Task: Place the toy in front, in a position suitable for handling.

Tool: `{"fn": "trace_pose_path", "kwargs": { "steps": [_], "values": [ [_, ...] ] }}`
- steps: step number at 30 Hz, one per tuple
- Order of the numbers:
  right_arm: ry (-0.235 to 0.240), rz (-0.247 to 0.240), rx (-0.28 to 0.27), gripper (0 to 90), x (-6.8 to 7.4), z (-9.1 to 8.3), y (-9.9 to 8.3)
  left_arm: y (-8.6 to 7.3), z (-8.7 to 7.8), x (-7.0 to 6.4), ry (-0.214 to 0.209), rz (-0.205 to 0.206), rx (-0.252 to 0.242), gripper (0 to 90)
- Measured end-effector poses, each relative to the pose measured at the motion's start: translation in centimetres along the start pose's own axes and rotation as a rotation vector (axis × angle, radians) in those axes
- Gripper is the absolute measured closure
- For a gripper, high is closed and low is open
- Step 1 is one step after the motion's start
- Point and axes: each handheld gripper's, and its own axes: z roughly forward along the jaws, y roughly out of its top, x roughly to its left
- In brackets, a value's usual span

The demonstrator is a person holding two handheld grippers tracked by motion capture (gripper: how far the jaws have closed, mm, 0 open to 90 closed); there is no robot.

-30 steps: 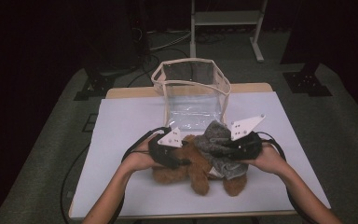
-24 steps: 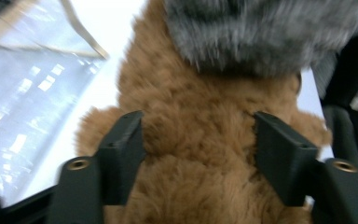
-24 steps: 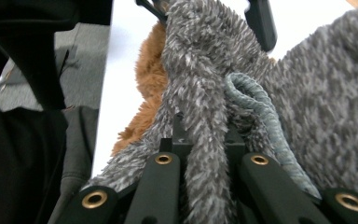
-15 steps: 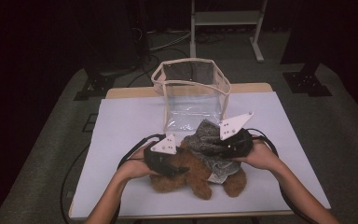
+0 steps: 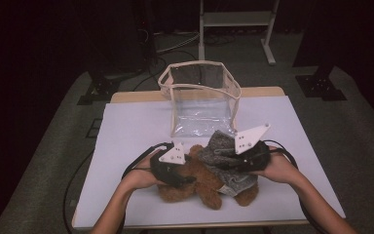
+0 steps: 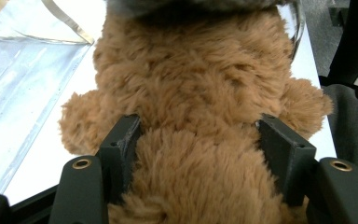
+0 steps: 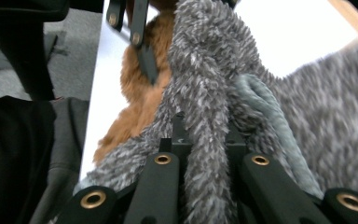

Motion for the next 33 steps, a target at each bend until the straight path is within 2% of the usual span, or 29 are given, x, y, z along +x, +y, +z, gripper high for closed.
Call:
{"fn": "trace_pose_path", "kwargs": {
  "steps": [3,4,7,12,19,24,30,33],
  "values": [
    [0.013,-0.013,0.009,80.5,-0.4,0.8,0.7,-0.1,-0.1,0.0,-0.003,-0.003,0.005,37.7],
    [0.017,-0.003,0.006,80.5,-0.6,0.8,0.6,-0.2,-0.1,0.1,-0.005,-0.005,-0.002,38.0],
    [0.011,0.010,-0.013,80.6,-0.8,0.0,-0.5,-0.2,-0.1,0.1,-0.009,-0.002,-0.008,38.4],
    [-0.011,0.065,-0.060,80.5,-0.7,-2.1,-2.9,-0.1,-0.2,0.0,-0.007,0.006,-0.003,38.4],
    [-0.021,0.104,-0.111,80.5,-0.5,-3.3,-4.9,0.0,-0.2,0.2,-0.012,0.002,0.002,38.4],
    [-0.039,0.108,-0.125,80.5,-1.6,-3.3,-4.2,0.0,-0.2,0.3,-0.019,0.001,0.006,38.6],
    [-0.059,0.115,-0.147,80.4,-3.7,-2.6,-2.4,0.1,-0.3,0.1,-0.039,0.035,0.007,39.0],
    [-0.040,0.138,-0.141,80.3,-4.4,-1.9,-2.5,0.0,-0.4,0.2,-0.043,0.045,0.008,38.9]
  ]
}}
